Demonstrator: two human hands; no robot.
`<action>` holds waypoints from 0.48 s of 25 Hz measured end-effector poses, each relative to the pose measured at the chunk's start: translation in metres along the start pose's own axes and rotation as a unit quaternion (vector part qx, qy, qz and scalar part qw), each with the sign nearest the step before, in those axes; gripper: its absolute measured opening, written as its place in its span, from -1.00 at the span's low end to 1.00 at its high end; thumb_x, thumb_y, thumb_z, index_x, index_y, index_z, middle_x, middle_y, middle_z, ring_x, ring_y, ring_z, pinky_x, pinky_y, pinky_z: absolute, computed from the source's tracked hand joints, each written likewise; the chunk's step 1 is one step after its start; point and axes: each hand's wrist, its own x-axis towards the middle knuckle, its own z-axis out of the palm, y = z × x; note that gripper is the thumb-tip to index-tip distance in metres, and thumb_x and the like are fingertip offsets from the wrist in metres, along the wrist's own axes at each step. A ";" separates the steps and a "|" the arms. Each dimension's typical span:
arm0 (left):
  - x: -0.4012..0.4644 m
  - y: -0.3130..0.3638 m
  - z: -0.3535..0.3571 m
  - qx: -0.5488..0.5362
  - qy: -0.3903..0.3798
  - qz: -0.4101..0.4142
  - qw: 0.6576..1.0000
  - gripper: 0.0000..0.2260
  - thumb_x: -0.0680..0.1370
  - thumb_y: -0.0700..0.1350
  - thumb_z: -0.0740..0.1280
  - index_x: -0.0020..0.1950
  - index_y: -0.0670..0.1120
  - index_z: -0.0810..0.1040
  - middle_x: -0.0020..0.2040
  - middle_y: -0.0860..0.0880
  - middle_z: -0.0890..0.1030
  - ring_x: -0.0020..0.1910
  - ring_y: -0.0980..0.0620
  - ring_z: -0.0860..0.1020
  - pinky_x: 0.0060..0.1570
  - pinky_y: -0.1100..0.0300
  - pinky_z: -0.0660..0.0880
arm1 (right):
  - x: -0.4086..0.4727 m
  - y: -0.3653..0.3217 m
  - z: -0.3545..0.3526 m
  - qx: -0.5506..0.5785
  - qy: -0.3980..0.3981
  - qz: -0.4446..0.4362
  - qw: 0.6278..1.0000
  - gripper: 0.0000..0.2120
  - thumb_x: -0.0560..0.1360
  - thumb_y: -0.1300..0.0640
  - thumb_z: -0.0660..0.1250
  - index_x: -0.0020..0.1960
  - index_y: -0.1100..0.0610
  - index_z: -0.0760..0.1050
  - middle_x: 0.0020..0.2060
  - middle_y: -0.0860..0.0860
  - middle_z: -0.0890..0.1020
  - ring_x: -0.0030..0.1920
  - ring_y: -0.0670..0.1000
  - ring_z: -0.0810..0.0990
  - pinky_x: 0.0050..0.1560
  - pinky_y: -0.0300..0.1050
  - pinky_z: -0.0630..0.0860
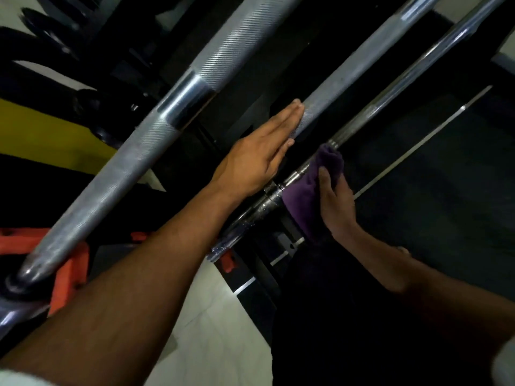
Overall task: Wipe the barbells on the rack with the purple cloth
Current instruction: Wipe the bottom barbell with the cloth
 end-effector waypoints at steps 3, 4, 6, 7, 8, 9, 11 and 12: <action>-0.003 0.002 -0.001 -0.001 0.007 -0.010 1.000 -0.59 0.70 -0.12 0.18 0.56 -0.12 0.31 0.55 -0.06 0.33 0.51 0.09 0.33 0.44 0.21 0.35 | 0.009 -0.023 -0.006 -0.230 -0.013 -0.299 0.926 -0.67 0.64 -0.11 0.15 0.29 -0.01 0.51 0.16 -0.11 0.58 0.15 -0.06 0.50 0.20 -0.16 0.37; -0.003 0.002 -0.002 0.002 0.023 -0.024 0.999 -0.61 0.70 -0.11 0.17 0.54 -0.11 0.35 0.53 -0.06 0.38 0.48 0.06 0.38 0.40 0.13 0.41 | 0.020 -0.027 0.002 -0.321 -0.034 -0.339 0.883 -0.63 0.62 -0.14 0.13 0.27 0.01 0.53 0.19 -0.06 0.60 0.20 0.02 0.51 0.27 -0.01 0.36; -0.013 0.010 -0.004 0.020 0.092 -0.066 0.993 -0.63 0.69 -0.12 0.17 0.50 -0.10 0.41 0.48 -0.06 0.45 0.42 0.01 0.45 0.31 0.05 0.49 | 0.043 -0.031 0.024 -0.513 -0.077 -0.335 0.787 -0.53 0.56 -0.20 0.11 0.28 0.06 0.52 0.17 0.05 0.63 0.26 0.15 0.51 0.42 0.22 0.25; -0.024 0.017 -0.001 0.020 0.131 -0.077 0.988 -0.63 0.68 -0.16 0.19 0.49 -0.10 0.43 0.46 -0.07 0.46 0.40 -0.01 0.47 0.31 0.05 0.48 | 0.054 -0.035 0.033 -0.588 -0.112 -0.311 0.738 -0.52 0.54 -0.22 0.12 0.30 0.04 0.50 0.18 0.06 0.63 0.27 0.17 0.51 0.45 0.28 0.18; -0.038 0.026 0.006 0.020 0.162 -0.080 0.983 -0.63 0.65 -0.21 0.22 0.47 -0.12 0.45 0.44 -0.09 0.47 0.39 -0.04 0.47 0.34 0.07 0.45 | 0.063 -0.039 0.039 -0.634 -0.142 -0.293 0.701 -0.51 0.54 -0.23 0.13 0.33 0.01 0.48 0.21 0.05 0.62 0.28 0.17 0.51 0.45 0.28 0.18; -0.060 0.033 0.018 0.027 0.175 -0.080 0.981 -0.62 0.62 -0.26 0.26 0.45 -0.14 0.47 0.43 -0.10 0.47 0.37 -0.06 0.47 0.36 0.08 0.42 | 0.070 -0.043 0.044 -0.657 -0.167 -0.275 0.682 -0.51 0.55 -0.25 0.12 0.34 -0.01 0.47 0.24 0.05 0.61 0.29 0.17 0.51 0.42 0.25 0.21; -0.120 0.039 0.054 0.054 0.148 -0.105 0.982 -0.61 0.58 -0.26 0.31 0.43 -0.15 0.49 0.39 -0.11 0.49 0.33 -0.10 0.48 0.34 0.04 0.43 | 0.072 -0.050 0.051 -0.674 -0.181 -0.249 0.672 -0.53 0.55 -0.24 0.12 0.28 0.01 0.51 0.23 0.07 0.62 0.25 0.15 0.54 0.36 0.19 0.26; -0.152 0.033 0.071 0.059 0.117 -0.138 0.982 -0.61 0.60 -0.22 0.32 0.44 -0.15 0.47 0.40 -0.11 0.48 0.34 -0.11 0.47 0.33 -0.01 0.44 | 0.070 -0.052 0.053 -0.678 -0.169 -0.252 0.669 -0.55 0.54 -0.22 0.12 0.24 0.02 0.53 0.18 0.09 0.63 0.21 0.14 0.56 0.33 0.17 0.28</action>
